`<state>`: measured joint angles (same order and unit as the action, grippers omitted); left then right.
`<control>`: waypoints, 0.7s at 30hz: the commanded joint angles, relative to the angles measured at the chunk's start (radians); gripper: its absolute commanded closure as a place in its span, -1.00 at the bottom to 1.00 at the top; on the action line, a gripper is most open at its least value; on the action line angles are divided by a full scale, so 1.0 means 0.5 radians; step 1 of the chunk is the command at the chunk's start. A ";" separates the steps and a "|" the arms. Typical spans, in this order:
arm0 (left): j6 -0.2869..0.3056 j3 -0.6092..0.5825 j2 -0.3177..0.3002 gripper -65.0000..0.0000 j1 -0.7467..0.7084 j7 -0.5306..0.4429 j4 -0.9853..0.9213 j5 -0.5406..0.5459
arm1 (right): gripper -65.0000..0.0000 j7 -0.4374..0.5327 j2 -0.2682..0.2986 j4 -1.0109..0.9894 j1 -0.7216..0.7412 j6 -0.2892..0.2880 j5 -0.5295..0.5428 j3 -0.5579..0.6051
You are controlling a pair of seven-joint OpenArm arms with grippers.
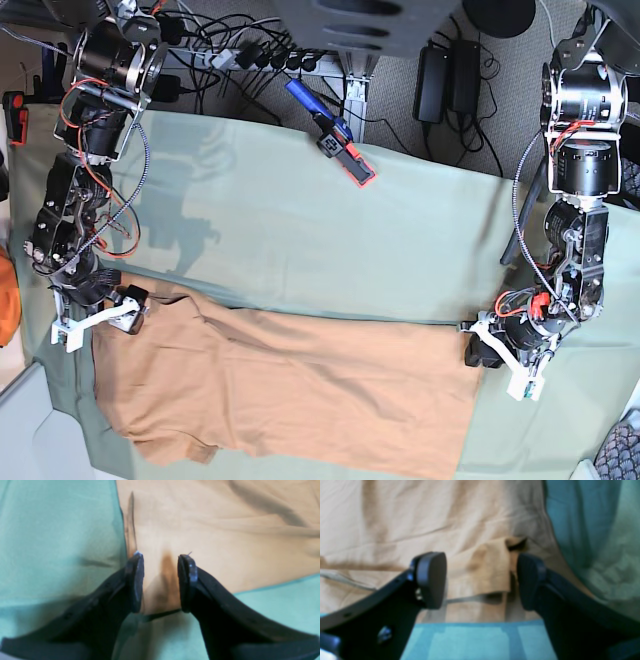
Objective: Fold the T-shirt properly
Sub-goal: 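Pull the held shirt corners apart to straighten the shirt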
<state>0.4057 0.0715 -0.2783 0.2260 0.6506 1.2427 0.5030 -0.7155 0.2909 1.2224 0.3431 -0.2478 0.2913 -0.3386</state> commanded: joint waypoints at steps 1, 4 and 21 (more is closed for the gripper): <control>0.073 0.014 -0.037 0.20 0.045 -0.016 0.069 0.069 | -0.35 0.042 0.034 0.033 0.050 -0.111 0.017 -0.041; 0.111 0.014 -0.062 0.20 0.039 0.054 0.141 0.137 | -0.35 0.017 0.034 0.049 0.050 -0.111 0.082 -0.153; 0.111 0.178 -0.081 0.20 -0.459 0.108 0.687 0.264 | -0.35 -0.222 0.125 0.393 -0.330 -0.119 0.347 -0.637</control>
<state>0.4511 0.1581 -0.3107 -0.0185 0.7212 1.5696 0.6205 -0.8440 0.3340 1.4021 0.1604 -0.2504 0.4522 -0.6491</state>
